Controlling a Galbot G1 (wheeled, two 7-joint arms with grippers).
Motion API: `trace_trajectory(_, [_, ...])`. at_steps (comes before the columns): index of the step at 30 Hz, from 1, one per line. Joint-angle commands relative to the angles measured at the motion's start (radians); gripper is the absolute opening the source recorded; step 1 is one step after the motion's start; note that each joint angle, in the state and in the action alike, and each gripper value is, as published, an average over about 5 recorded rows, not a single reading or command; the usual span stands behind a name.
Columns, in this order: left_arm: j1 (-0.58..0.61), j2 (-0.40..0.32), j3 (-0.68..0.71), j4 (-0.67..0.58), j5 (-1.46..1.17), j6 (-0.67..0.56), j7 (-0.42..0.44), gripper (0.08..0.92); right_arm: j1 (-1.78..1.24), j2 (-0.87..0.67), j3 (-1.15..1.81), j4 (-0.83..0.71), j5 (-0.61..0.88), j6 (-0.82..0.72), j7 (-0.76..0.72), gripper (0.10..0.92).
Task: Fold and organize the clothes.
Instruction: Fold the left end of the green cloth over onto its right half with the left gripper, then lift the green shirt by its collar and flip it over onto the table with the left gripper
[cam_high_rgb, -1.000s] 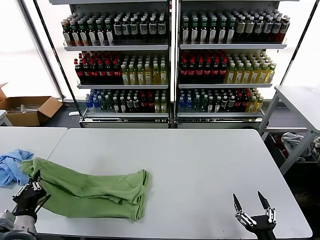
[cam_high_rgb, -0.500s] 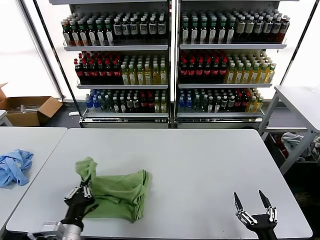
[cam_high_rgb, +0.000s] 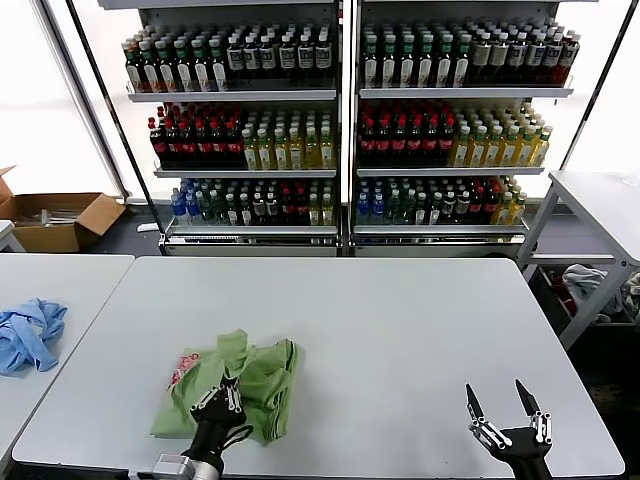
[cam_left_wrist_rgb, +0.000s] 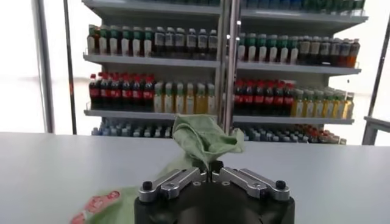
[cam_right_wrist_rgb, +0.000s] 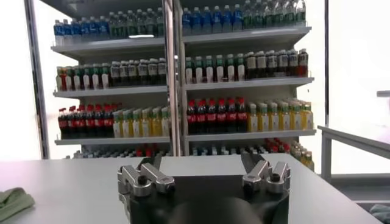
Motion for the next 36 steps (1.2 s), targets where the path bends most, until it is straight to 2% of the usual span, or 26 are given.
trace_trajectory(1, [-0.060, -0.011, 0.083, 0.122, 0.079, -0.012, 0.003, 0.095, 0.001, 0.001, -0.002, 0.000, -0.002, 0.001, -0.001, 0.823])
trace_trajectory(6, [-0.082, -0.015, 0.112, 0.170, 0.127, -0.019, 0.003, 0.097, 0.002, 0.004, -0.007, 0.000, -0.006, 0.001, -0.001, 0.823])
trace_trajectory(8, [-0.088, -0.017, 0.131, 0.180, 0.153, -0.020, 0.000, 0.133, 0.002, 0.005, -0.010, -0.001, -0.009, 0.001, -0.001, 0.823])
trace_trajectory(17, [-0.121, -0.013, 0.243, 0.183, 0.238, -0.018, -0.012, 0.400, 0.003, 0.009, -0.021, 0.000, -0.016, 0.002, 0.002, 0.823])
trace_trajectory(27, [-0.160, -0.015, 0.435, 0.189, 0.257, 0.002, -0.034, 0.686, 0.014, 0.009, -0.030, 0.001, -0.021, 0.002, 0.005, 0.823])
trace_trajectory(32, [-0.152, -0.013, 0.478, 0.100, 0.275, -0.012, -0.035, 0.795, 0.019, 0.009, -0.034, 0.001, -0.024, 0.001, 0.005, 0.823])
trace_trajectory(36, [-0.148, 0.019, 0.404, -0.031, 0.255, -0.002, -0.033, 0.821, 0.022, 0.007, -0.035, 0.000, -0.024, -0.002, 0.006, 0.823])
